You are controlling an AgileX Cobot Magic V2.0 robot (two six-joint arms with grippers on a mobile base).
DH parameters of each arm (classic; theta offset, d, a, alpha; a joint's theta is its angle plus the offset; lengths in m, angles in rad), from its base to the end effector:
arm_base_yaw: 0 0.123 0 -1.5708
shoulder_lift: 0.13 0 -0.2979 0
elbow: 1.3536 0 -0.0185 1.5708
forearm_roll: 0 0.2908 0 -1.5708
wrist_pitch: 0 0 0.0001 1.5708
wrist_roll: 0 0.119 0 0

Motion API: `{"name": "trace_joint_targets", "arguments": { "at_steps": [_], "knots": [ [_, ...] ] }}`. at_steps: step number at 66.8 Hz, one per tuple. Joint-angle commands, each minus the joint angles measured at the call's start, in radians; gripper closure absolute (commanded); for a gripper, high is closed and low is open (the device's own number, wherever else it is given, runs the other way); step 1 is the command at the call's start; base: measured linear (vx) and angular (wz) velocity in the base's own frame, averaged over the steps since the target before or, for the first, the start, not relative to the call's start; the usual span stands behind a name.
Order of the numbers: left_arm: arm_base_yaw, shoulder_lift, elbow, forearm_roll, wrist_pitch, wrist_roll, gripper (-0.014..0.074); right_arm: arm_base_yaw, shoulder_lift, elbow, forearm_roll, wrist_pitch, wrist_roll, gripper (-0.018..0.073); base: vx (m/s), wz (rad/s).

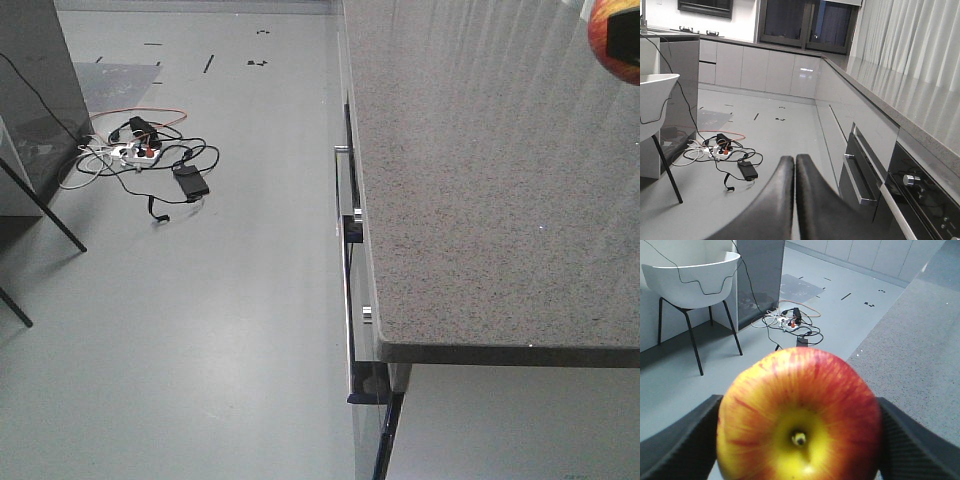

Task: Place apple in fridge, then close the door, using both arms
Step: 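Lift the apple off the counter with the right gripper, then drive the base away from the counter toward the open fridge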

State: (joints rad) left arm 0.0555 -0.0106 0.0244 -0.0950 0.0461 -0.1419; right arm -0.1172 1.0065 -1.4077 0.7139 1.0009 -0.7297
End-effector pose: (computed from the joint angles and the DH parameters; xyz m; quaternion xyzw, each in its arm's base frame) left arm 0.1117 0.0057 0.2014 -0.1000 0.6901 -0.0664 0.7137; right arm 0.2212 0.0401 0.5092 -0.2303 0.7755 0.1239 0.5747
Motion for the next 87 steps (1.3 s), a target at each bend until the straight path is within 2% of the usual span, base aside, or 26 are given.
{"name": "trace_joint_targets", "arguments": {
  "at_steps": [1, 87],
  "knots": [
    [-0.006, 0.005, -0.018, -0.01, -0.074, 0.001, 0.0603, -0.002, -0.011, -0.023, 0.043, -0.063, -0.008, 0.0366, 0.0, 0.0],
    [-0.006, 0.005, -0.018, -0.01, -0.074, 0.001, 0.0603, -0.002, -0.011, -0.023, 0.043, -0.063, -0.008, 0.0366, -0.01, 0.05]
  ]
}}
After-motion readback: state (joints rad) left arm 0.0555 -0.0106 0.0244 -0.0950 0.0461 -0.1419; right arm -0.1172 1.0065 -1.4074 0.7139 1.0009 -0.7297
